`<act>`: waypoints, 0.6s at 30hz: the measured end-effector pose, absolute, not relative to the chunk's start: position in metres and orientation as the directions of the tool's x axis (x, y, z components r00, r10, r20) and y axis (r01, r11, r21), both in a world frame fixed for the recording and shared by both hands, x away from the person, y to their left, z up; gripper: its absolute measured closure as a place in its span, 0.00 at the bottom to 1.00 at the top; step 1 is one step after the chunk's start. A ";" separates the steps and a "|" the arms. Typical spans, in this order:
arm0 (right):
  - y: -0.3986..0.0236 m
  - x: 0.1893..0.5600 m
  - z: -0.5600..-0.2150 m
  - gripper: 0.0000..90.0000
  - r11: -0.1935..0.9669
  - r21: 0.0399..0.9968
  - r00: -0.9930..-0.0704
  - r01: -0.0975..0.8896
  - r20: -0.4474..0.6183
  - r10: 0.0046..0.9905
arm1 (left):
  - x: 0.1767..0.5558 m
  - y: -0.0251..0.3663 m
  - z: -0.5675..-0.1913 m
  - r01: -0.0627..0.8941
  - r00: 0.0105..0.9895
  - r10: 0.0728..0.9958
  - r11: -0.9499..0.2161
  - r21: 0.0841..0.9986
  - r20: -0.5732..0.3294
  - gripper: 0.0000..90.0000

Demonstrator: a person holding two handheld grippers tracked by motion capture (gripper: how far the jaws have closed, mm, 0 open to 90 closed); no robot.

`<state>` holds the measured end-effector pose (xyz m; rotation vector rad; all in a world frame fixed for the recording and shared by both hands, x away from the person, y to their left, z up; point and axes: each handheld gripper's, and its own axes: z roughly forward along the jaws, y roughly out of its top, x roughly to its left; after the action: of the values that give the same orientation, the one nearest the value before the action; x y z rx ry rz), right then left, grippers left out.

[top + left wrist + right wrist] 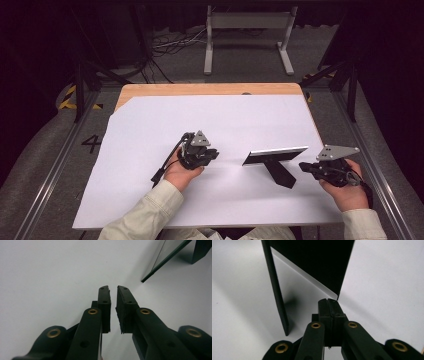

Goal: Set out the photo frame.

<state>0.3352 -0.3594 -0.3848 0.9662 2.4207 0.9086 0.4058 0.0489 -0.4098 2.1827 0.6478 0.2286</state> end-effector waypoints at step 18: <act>-0.372 0.338 -0.391 1.00 0.497 0.741 -0.662 0.452 -0.094 0.743 | 0.414 0.016 -0.419 0.330 0.883 0.464 -0.513 0.792 -0.067 1.00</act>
<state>0.3377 -0.3718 -0.3912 0.9909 2.3415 0.9861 0.4139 0.0157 -0.4193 2.1551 0.5699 0.1916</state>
